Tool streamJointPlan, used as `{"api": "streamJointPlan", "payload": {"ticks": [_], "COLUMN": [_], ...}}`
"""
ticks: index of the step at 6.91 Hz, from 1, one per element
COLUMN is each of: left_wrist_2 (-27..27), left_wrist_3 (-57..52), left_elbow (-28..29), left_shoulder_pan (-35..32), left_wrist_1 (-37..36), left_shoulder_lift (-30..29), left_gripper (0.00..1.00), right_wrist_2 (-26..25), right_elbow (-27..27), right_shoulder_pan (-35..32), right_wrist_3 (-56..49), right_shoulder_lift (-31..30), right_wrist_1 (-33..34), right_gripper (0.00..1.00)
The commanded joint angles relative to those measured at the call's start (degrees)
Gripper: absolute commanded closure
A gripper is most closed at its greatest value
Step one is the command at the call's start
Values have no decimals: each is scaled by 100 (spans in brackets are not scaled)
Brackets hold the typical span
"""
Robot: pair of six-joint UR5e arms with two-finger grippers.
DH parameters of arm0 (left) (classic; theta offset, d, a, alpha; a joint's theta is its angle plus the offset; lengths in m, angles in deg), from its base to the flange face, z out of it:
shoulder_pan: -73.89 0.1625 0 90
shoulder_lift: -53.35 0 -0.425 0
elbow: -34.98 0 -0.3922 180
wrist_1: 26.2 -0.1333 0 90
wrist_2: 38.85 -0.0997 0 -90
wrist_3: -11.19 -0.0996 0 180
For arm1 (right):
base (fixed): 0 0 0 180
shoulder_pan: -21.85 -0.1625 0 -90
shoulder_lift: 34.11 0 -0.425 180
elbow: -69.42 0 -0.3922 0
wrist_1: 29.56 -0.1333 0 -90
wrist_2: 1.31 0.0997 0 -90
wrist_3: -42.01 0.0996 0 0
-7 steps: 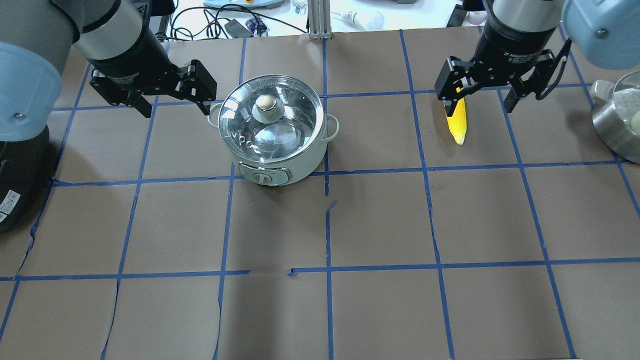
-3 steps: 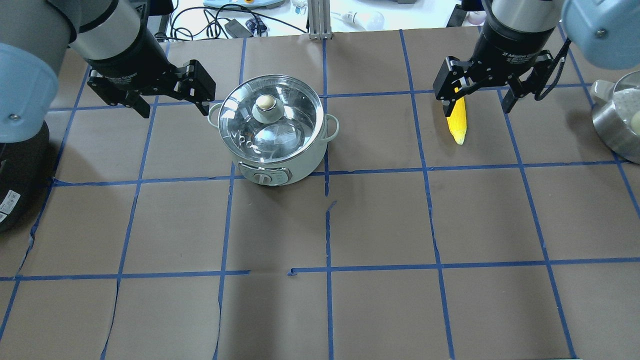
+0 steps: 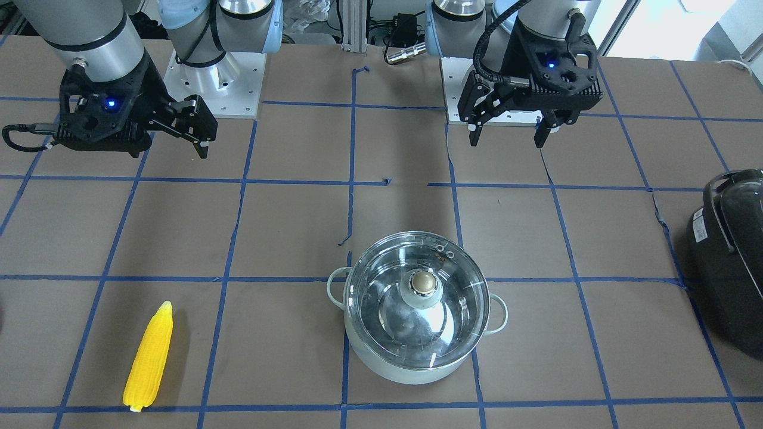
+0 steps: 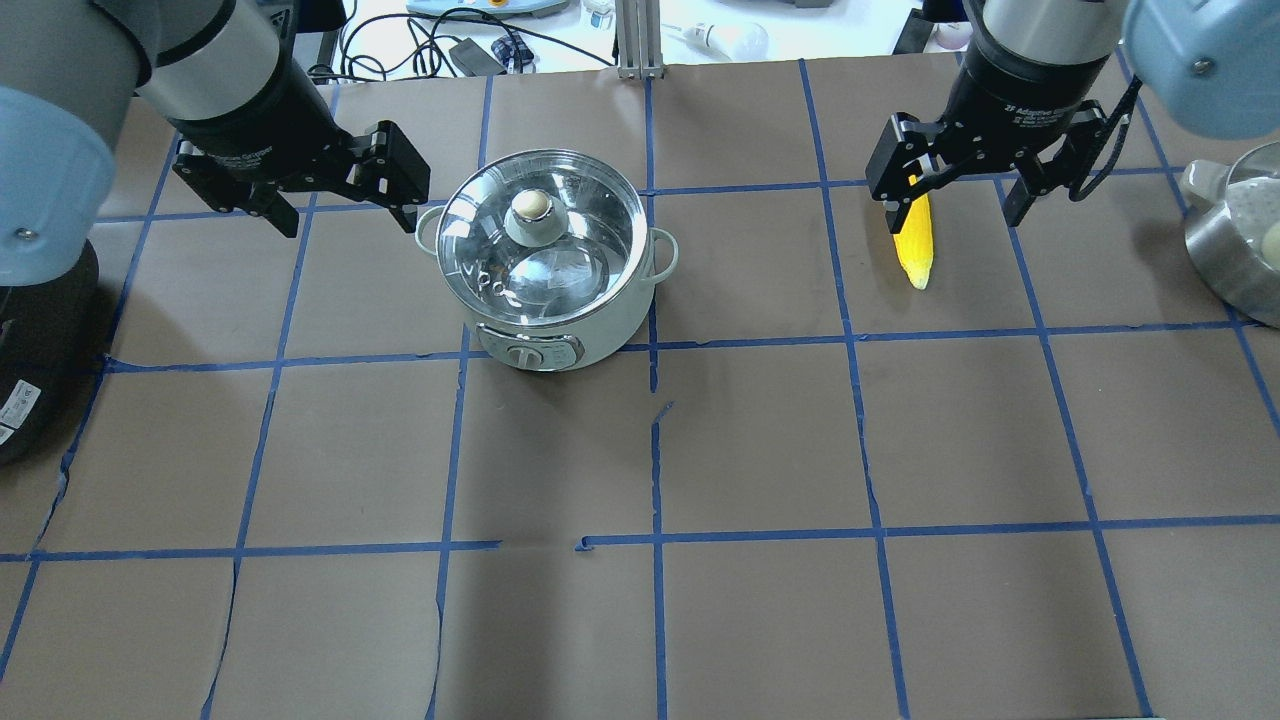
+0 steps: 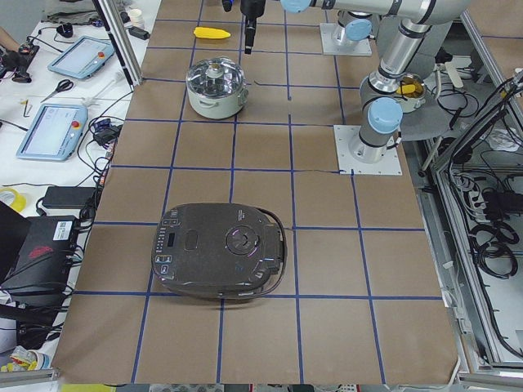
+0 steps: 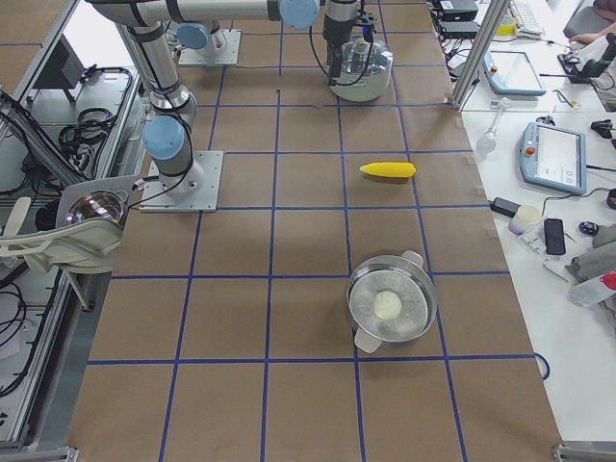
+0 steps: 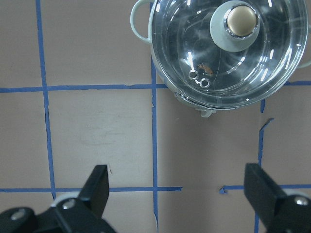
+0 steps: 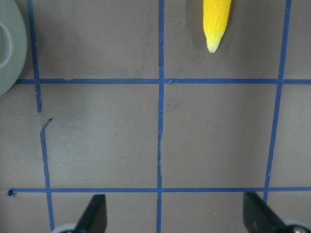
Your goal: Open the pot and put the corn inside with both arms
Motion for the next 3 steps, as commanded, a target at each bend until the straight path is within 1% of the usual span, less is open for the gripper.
{"api": "streamJointPlan", "payload": {"ticks": [1,3], "left_wrist_2": [-1,-1], "left_wrist_3": [-27,-27], "left_elbow": [1,-8], "left_shoulder_pan": [10,1], "left_wrist_1": [-5,-5], "left_shoulder_lift": [-15,-6], "left_gripper": [0,0], "right_wrist_2": [-2,-3], "right_elbow": [0,0], "right_shoulder_pan": [0,0], "right_wrist_3": [16,-1], "right_shoulder_lift": [0,0], "right_wrist_1": [3,3], "right_gripper": [0,0]}}
